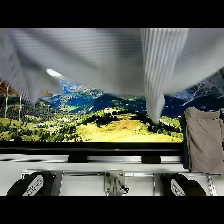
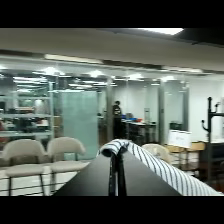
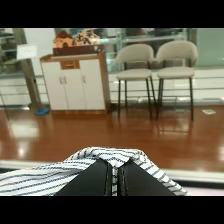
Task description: Fold the shirts.
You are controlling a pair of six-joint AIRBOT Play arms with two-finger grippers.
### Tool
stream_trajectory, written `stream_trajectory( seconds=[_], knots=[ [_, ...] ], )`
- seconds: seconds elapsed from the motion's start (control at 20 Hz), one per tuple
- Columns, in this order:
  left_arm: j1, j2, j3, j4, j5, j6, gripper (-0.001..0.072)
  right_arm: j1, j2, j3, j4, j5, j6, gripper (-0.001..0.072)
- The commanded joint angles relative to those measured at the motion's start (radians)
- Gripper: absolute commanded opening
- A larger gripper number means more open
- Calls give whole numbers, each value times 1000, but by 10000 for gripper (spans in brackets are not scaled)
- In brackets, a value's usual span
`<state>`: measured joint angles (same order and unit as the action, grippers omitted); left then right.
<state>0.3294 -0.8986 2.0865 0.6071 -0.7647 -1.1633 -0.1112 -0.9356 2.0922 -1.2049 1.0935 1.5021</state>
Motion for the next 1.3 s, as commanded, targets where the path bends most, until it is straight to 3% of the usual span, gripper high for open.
stream_trajectory(
  seconds=[0.0,0.1,0.3,0.4,0.5,0.7,0.85,0.95,1.1,1.25],
  knots=[
    [0,70,-40,132,-72,0,50,0,46,27,-138,220,36,81],
    [0,66,-40,132,-151,0,50,1,45,27,-135,229,37,81],
    [0,92,-35,131,-100,5,50,1,48,27,-13,37,35,82],
    [0,124,-35,147,-129,34,50,1,56,27,26,29,58,81],
    [0,154,-36,208,-239,28,50,1,68,27,50,128,92,81],
    [0,196,-36,355,-512,-74,50,1,89,27,54,413,102,82],
    [1,202,-65,359,-679,-138,50,1,93,-8,18,585,208,81],
    [1,202,-175,360,-743,-159,50,1,93,-131,-10,663,225,81],
    [0,196,-453,349,-666,-159,50,1,68,-422,-20,583,200,81],
    [0,117,-680,233,-478,-158,50,1,-43,-663,8,259,175,82]
  ],
)
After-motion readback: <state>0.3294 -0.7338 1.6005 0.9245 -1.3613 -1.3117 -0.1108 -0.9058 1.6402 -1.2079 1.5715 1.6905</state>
